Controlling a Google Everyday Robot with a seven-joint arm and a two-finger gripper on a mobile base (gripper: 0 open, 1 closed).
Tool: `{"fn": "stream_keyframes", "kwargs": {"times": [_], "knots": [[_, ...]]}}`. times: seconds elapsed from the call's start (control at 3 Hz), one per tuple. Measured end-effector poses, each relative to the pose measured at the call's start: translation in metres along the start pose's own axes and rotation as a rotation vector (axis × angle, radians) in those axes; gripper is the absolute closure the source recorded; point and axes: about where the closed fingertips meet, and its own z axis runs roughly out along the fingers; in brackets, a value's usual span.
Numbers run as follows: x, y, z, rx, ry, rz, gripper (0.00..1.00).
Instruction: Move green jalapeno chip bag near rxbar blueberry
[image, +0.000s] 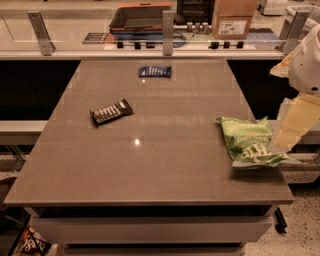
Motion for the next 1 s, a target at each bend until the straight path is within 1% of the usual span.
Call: {"fn": "stream_keyframes", "kwargs": {"times": [0.33,0.67,1.0], "knots": [[0.005,-0.013,0.032,0.023,0.002,0.023,0.0],[0.011,-0.022,0.078,-0.007,-0.003,0.038,0.0],[0.018,-0.018,0.113,-0.041,0.032,0.045,0.0]]}}
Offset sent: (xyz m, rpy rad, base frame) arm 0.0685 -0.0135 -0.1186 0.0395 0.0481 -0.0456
